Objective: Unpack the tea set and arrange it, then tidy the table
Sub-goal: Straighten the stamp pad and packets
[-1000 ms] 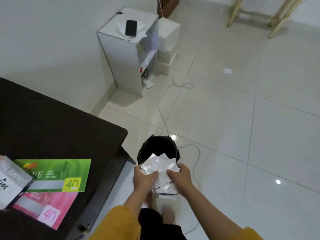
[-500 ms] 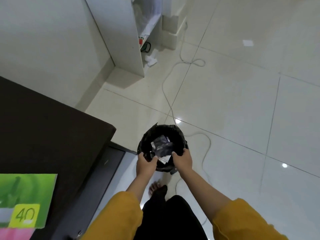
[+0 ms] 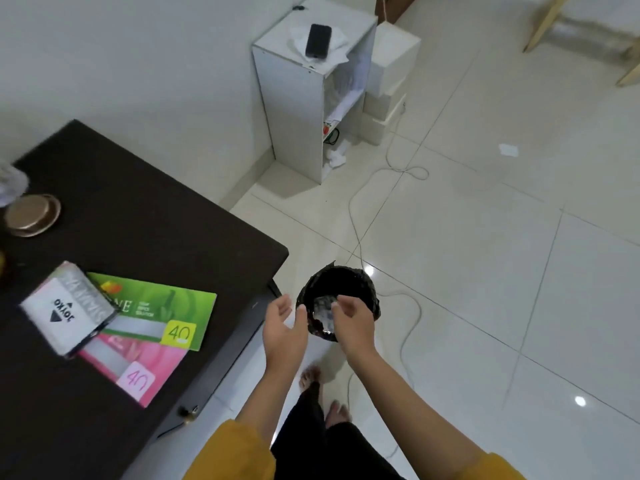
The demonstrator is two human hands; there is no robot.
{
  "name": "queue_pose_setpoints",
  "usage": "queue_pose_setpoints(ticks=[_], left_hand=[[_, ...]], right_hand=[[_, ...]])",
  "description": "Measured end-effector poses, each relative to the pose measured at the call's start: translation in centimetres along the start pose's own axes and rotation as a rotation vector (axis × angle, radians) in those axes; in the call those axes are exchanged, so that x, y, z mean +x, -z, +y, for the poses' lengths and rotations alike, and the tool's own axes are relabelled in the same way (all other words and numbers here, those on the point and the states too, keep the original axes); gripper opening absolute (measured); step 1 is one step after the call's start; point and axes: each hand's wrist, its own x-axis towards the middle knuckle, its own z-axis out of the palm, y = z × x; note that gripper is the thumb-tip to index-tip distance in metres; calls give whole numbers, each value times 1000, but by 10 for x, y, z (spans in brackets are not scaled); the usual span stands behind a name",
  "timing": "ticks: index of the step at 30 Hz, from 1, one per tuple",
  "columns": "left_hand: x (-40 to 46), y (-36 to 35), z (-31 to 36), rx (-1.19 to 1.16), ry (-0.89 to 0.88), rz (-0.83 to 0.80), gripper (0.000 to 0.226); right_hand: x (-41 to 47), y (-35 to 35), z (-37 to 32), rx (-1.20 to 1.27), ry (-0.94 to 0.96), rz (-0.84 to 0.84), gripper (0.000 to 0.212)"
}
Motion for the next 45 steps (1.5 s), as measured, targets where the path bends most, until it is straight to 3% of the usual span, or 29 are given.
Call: queue_pose_setpoints(ticks=[4, 9, 13, 16, 21, 25, 29, 37, 45], left_hand=[[-17, 47, 25, -152, -100, 218, 19], [-14, 113, 38, -154, -141, 496, 10], [3, 167, 34, -108, -42, 687, 21], [19, 203, 24, -19, 92, 791, 42], [38, 238, 7, -32, 377, 662, 71], [49, 244, -7, -26, 386, 526, 51], [51, 242, -10, -13, 367, 533, 36], [50, 241, -17, 18, 342, 608, 41], [48, 241, -26, -9, 314, 600, 50]], right_hand=[[-38, -27, -42, 5, 213, -88, 13], [-68, -84, -78, -100, 422, -263, 12], [-75, -133, -93, -265, 531, -431, 21], [-73, -167, -102, -592, 664, -537, 42], [-67, -205, -109, -1016, 786, -623, 60], [-62, -224, -106, -1170, 886, -618, 64], [-65, -237, -105, -1181, 886, -621, 70], [-71, -253, -101, -1064, 889, -830, 56], [-63, -258, -107, -1040, 746, -894, 60]])
